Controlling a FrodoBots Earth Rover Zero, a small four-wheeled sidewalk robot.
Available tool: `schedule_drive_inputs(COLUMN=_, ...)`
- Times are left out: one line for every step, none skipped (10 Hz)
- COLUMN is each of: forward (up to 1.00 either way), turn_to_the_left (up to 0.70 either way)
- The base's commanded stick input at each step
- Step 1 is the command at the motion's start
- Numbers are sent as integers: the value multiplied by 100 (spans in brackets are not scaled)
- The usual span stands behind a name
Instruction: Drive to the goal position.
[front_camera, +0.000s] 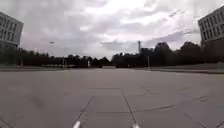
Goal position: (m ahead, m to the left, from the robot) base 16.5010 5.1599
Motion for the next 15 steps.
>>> schedule_drive_inputs(forward=70, turn_to_the_left=0)
schedule_drive_inputs(forward=70, turn_to_the_left=-2)
schedule_drive_inputs(forward=70, turn_to_the_left=-23)
schedule_drive_inputs(forward=70, turn_to_the_left=-23)
schedule_drive_inputs(forward=70, turn_to_the_left=0)
schedule_drive_inputs(forward=70, turn_to_the_left=0)
schedule_drive_inputs(forward=70, turn_to_the_left=0)
schedule_drive_inputs(forward=70, turn_to_the_left=0)
schedule_drive_inputs(forward=70, turn_to_the_left=0)
schedule_drive_inputs(forward=70, turn_to_the_left=0)
schedule_drive_inputs(forward=70, turn_to_the_left=0)
schedule_drive_inputs(forward=70, turn_to_the_left=0)
schedule_drive_inputs(forward=70, turn_to_the_left=0)
schedule_drive_inputs(forward=70, turn_to_the_left=0)
schedule_drive_inputs(forward=70, turn_to_the_left=0)
